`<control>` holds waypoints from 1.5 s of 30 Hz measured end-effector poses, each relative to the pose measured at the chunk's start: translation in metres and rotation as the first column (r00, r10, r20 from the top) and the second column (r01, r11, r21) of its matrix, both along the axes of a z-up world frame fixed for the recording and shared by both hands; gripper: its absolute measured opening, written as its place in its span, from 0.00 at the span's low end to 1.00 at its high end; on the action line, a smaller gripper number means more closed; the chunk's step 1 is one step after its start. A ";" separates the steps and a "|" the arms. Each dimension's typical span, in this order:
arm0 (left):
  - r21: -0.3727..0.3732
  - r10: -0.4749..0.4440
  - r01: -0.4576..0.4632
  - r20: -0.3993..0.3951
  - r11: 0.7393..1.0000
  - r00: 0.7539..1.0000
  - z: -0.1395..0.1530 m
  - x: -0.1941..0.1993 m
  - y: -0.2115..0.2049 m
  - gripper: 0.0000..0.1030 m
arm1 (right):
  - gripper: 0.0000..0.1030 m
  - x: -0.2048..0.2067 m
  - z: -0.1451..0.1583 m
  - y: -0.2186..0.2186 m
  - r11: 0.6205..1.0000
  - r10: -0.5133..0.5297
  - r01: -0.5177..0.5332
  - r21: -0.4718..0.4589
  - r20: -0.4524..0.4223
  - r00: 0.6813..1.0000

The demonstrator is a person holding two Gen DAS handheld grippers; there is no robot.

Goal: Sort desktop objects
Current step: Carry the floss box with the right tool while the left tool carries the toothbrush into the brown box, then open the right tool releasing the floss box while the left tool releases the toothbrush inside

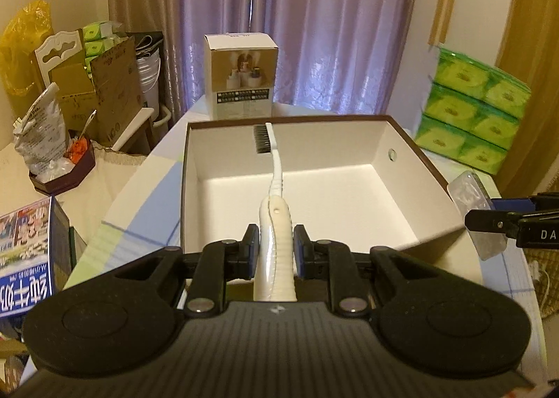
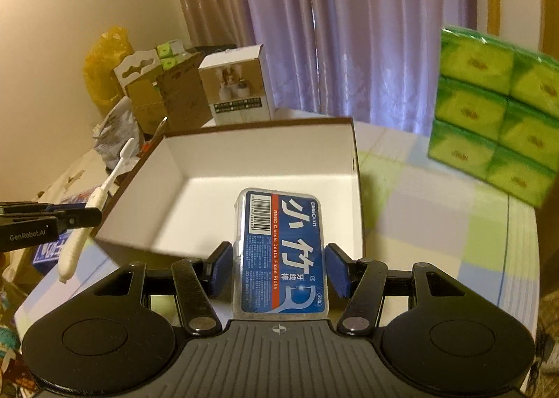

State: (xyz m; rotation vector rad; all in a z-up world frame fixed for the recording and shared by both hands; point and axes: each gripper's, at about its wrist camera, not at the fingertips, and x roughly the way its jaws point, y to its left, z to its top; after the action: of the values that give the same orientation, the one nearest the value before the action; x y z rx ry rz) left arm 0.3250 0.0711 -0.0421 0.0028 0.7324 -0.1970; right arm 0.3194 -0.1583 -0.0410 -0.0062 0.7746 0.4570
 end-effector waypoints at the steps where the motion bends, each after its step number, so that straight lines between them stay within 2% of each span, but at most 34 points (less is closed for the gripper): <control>1: 0.002 0.006 -0.006 -0.002 1.000 1.000 -0.001 0.008 0.000 0.16 | 0.53 0.007 -0.001 0.004 1.000 -0.002 0.002 -0.008 0.000 1.000; 10: 0.008 0.073 -0.072 -0.075 0.997 0.995 -0.027 0.078 0.006 0.16 | 0.53 0.065 -0.022 0.030 0.996 -0.021 0.018 -0.085 -0.041 0.999; 17: 0.052 0.097 -0.090 -0.158 0.995 0.983 -0.061 0.107 0.002 0.16 | 0.53 0.090 -0.043 0.043 0.989 -0.031 0.019 -0.146 -0.082 0.996; 23: 0.132 0.087 -0.060 -0.214 0.990 0.973 -0.086 0.117 -0.008 0.16 | 0.53 0.097 -0.063 0.046 0.979 -0.031 0.008 -0.203 -0.112 0.993; 31: 0.202 0.082 -0.023 -0.292 0.979 0.953 -0.111 0.128 -0.016 0.17 | 0.53 0.101 -0.077 0.049 0.961 -0.027 -0.006 -0.275 -0.117 0.993; 36: 0.205 0.071 -0.008 -0.306 0.979 0.949 -0.114 0.128 -0.016 0.17 | 0.53 0.101 -0.081 0.050 0.952 -0.023 -0.013 -0.307 -0.114 0.993; 45: 0.191 0.055 0.003 -0.297 0.982 0.953 -0.107 0.126 -0.017 0.26 | 0.53 0.101 -0.084 0.054 0.938 -0.002 -0.032 -0.345 -0.096 0.995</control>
State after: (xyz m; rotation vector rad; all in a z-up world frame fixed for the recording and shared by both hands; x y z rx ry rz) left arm 0.4514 0.0540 -0.1488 0.1471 1.0536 -0.1020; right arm 0.4201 -0.1039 -0.1246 -0.3218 0.9419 0.3316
